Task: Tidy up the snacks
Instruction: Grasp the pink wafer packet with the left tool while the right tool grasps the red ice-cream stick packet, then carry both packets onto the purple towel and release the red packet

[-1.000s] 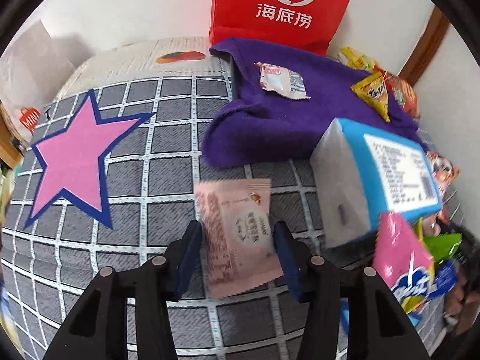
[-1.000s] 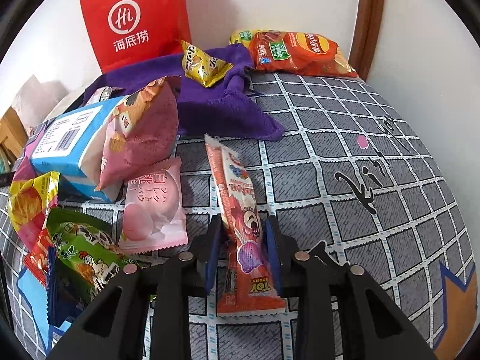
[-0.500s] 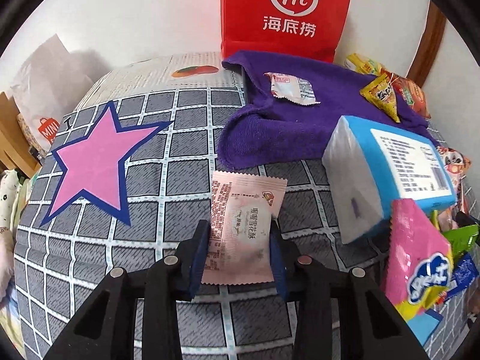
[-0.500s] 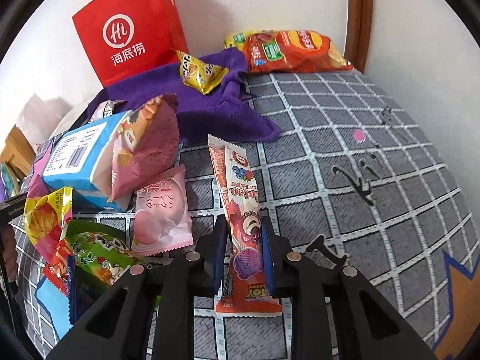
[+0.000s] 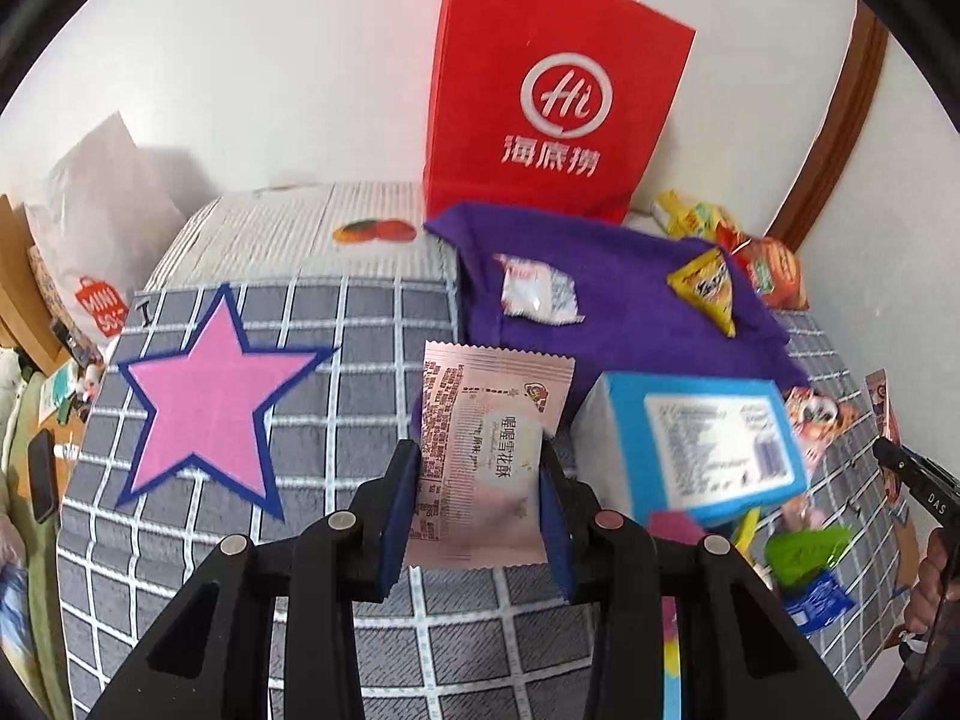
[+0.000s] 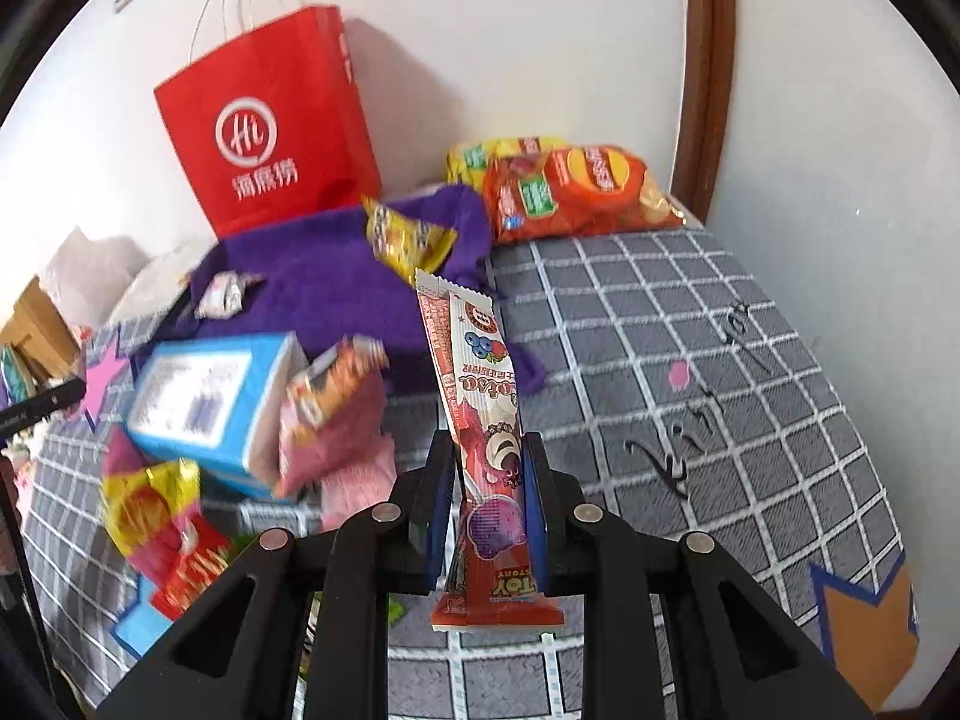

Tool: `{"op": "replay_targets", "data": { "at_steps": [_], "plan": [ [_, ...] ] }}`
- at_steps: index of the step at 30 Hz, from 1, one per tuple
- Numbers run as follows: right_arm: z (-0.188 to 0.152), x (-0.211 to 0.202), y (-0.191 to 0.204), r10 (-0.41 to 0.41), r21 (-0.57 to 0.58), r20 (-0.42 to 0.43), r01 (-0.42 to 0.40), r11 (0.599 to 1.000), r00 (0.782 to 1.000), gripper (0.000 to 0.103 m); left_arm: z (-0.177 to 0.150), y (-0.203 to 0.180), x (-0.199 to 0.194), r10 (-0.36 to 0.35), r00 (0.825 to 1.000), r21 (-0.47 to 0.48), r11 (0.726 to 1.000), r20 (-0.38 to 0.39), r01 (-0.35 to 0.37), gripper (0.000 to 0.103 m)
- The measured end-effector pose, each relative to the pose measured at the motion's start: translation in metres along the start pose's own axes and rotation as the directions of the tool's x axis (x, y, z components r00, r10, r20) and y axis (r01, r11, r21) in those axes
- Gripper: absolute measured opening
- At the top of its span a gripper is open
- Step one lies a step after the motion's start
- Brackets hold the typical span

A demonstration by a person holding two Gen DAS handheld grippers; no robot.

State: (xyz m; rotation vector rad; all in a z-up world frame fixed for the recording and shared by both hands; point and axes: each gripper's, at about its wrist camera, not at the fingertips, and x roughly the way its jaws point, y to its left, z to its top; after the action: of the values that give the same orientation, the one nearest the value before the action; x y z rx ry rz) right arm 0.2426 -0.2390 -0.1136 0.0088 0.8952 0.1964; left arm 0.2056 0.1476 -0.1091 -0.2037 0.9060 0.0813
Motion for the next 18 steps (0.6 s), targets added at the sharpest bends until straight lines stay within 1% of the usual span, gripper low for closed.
{"op": "replay_targets", "data": {
  "at_steps": [6,8,12,18],
  "plan": [
    [0.037,-0.009,0.012,0.004,-0.007,0.04,-0.004,1.0,0.999,0.022,0.022,-0.012,-0.004,-0.029,0.999,0.012,1.0,0.017,0.029,0.035],
    [0.053,-0.01,0.017,0.015,-0.01,0.055,-0.015,1.0,0.998,0.022,0.031,-0.016,-0.005,-0.033,0.999,0.015,0.999,0.042,0.033,0.035],
    [0.084,-0.009,0.026,0.036,-0.018,0.079,-0.035,0.999,0.996,0.022,0.052,-0.024,-0.009,-0.04,0.997,0.022,0.999,0.063,0.039,0.035],
    [0.129,0.001,0.049,0.088,-0.065,0.106,-0.081,0.995,0.99,0.022,0.085,-0.032,-0.007,-0.056,0.995,0.018,0.998,0.088,0.055,0.035]
  ]
}}
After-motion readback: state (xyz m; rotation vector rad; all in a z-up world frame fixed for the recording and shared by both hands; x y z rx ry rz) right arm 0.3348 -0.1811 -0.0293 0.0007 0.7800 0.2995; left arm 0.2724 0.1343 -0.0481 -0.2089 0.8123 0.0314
